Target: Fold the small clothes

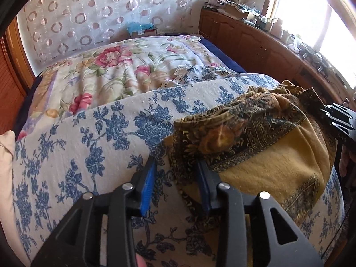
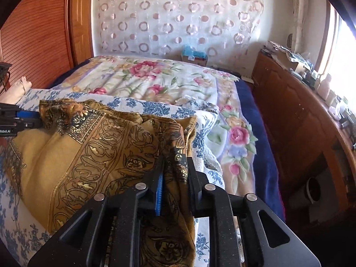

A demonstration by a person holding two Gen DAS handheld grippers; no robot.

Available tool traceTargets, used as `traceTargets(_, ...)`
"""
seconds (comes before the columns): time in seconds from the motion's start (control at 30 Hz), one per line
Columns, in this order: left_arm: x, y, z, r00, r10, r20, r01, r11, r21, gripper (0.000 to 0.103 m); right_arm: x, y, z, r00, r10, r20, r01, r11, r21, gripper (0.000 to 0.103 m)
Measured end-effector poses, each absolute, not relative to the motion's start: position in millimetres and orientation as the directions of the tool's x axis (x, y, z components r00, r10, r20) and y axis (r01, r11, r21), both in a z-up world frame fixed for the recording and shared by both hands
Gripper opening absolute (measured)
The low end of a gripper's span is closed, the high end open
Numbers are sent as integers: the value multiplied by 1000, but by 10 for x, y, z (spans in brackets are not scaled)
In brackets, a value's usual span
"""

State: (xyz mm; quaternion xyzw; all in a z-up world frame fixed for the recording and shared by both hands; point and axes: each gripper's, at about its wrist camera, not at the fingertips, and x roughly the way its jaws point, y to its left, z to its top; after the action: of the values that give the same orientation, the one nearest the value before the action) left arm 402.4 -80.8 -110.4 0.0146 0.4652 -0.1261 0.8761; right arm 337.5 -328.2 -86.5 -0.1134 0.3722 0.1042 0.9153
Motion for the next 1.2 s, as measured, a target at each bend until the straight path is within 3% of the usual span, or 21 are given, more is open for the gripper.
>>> traceTargets(0.17,4090,-813,-1095,520,-204,-830,222,970,-99,35,3381,-3286,-871,701,107,-705,-276,953,-129,18)
traceTargets(0.23,4083,-811,-1088,504,-205,-839,234,968,-97,35,3385,-3289,-877,700,108,-706,-275,953,-127,20)
traceTargets(0.3,4051,-809,-1080,484,-214,-849,249,963,-101,35,3389,-3277,-871,702,95,-706,-270,953,-140,31)
traceTargets(0.47,3982,-796,-1067,449,-244,-860,280,952,-125,35,3408,-3285,-912,697,103,-709,-279,951,-136,33)
traceTargets(0.7,4002,-705,-1026,384,-387,-838,267,916,-301,36,3420,-3276,-964,687,110,-719,-291,947,-133,33)
traceTargets(0.93,3981,-841,-1032,399,-345,-849,282,928,-245,36,3421,-3268,-984,685,110,-720,-291,947,-133,35)
traceTargets(1.2,4086,-803,-1042,420,-366,-831,257,926,-278,36,3545,-3339,-1006,644,163,-748,-295,955,-46,43)
